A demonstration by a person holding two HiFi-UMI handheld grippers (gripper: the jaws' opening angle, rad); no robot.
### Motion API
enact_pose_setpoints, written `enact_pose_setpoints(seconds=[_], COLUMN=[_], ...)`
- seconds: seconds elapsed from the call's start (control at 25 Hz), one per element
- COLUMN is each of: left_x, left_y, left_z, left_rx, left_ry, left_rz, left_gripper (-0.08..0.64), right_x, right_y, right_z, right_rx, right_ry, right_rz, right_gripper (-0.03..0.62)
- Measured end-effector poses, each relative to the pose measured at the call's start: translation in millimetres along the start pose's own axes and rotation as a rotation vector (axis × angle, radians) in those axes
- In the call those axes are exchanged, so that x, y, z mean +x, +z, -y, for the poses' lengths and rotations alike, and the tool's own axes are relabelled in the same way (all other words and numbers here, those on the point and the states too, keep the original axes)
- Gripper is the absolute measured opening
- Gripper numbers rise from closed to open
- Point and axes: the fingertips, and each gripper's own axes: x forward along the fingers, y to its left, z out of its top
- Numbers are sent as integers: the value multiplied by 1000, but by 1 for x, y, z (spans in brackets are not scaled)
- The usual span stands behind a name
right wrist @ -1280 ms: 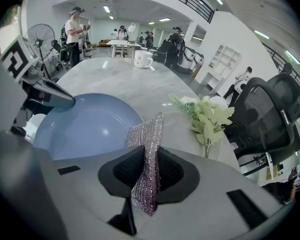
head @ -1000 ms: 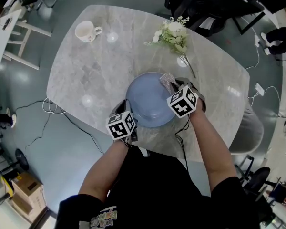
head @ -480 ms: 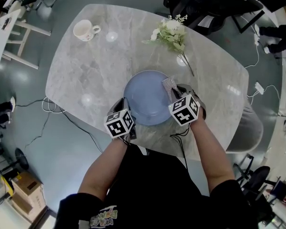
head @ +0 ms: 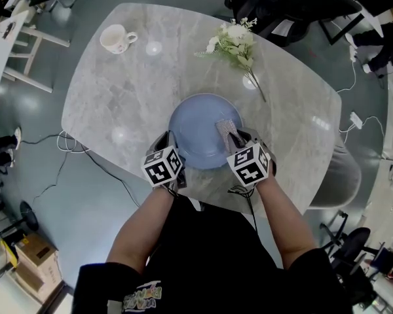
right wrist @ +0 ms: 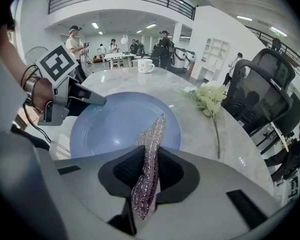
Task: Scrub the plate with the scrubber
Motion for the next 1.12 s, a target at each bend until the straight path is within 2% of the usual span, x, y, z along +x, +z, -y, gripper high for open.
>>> enact_pose_setpoints(seconds=[0.4,0.84,1.12], left_x=[0,0,1], left_y=[1,0,0], left_z=[1,1,1], left_rx=[1,-1,-11], left_ry=[2,-3,-7], left_rz=[2,3,2], left_gripper=[23,23,23], right_x=[0,9,24], right_y=[17,44,60], right_z=[-63,-103,-116], right_rx=[35,58,18], right_ry=[130,234,239], right_rz=[47,75,70], right_gripper=[74,74,74])
